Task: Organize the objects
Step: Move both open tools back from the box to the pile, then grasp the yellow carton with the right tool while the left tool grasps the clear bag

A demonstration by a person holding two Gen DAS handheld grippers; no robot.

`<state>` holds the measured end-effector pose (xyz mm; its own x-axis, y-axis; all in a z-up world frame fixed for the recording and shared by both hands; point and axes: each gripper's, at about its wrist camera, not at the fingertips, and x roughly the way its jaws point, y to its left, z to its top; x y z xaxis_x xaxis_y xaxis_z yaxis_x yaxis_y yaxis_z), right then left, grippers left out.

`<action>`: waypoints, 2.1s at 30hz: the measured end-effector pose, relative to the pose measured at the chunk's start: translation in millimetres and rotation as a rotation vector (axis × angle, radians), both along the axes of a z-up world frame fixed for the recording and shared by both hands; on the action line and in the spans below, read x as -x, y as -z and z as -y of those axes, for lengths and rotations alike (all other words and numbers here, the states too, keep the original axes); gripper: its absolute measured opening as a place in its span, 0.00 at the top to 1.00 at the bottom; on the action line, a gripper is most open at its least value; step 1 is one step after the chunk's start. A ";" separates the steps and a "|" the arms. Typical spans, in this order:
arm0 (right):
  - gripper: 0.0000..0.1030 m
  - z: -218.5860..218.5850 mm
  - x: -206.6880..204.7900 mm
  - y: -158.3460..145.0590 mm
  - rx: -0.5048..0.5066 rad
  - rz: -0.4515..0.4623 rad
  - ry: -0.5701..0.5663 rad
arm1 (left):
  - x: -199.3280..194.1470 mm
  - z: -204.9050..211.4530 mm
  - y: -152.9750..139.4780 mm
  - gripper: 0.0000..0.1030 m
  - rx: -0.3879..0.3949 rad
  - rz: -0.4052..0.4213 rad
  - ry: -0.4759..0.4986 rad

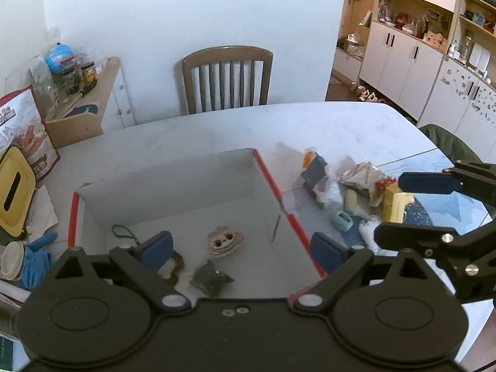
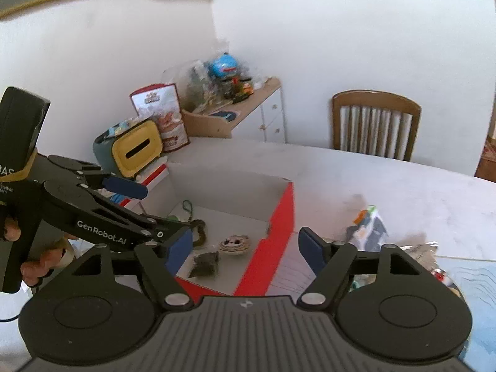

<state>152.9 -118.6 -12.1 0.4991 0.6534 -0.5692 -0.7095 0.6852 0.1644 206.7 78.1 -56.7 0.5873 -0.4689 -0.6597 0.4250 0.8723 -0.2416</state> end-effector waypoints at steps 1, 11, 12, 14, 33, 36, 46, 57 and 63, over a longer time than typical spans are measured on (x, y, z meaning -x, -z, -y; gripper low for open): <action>0.25 5.6 0.9 -0.4 -0.006 0.001 0.006 | 2.1 3.0 -1.3 0.04 0.003 0.007 -0.005; 0.20 68.3 8.4 8.6 -0.054 -0.004 0.104 | 21.7 34.1 -10.1 0.01 0.043 0.047 0.001; 0.20 74.6 8.4 10.6 -0.055 -0.006 0.116 | 22.7 38.0 -9.8 0.01 0.045 0.049 0.003; 0.20 88.1 7.8 15.2 -0.059 -0.012 0.138 | 24.4 45.2 -8.7 0.01 0.054 0.052 -0.001; 0.20 166.6 -30.4 61.8 0.062 -0.071 0.305 | 36.8 142.2 18.9 0.01 0.085 0.020 0.078; 0.20 168.2 -41.2 68.5 0.079 -0.073 0.312 | 34.8 159.9 28.5 0.01 0.085 -0.006 0.075; 0.20 161.9 -78.0 96.1 0.080 -0.147 0.298 | 21.6 205.0 59.0 0.01 0.066 -0.065 0.040; 0.22 145.4 -112.2 120.0 0.060 -0.277 0.294 | 8.3 238.1 82.5 0.01 0.055 -0.070 0.026; 0.28 134.7 -121.3 128.7 0.067 -0.324 0.309 | 4.1 249.1 89.4 0.03 0.061 -0.067 0.023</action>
<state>274.2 -253.2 -140.7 0.4541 0.4582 -0.7641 -0.3892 0.8735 0.2926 202.6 -171.0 -146.1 0.5317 -0.5225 -0.6665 0.4259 0.8452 -0.3228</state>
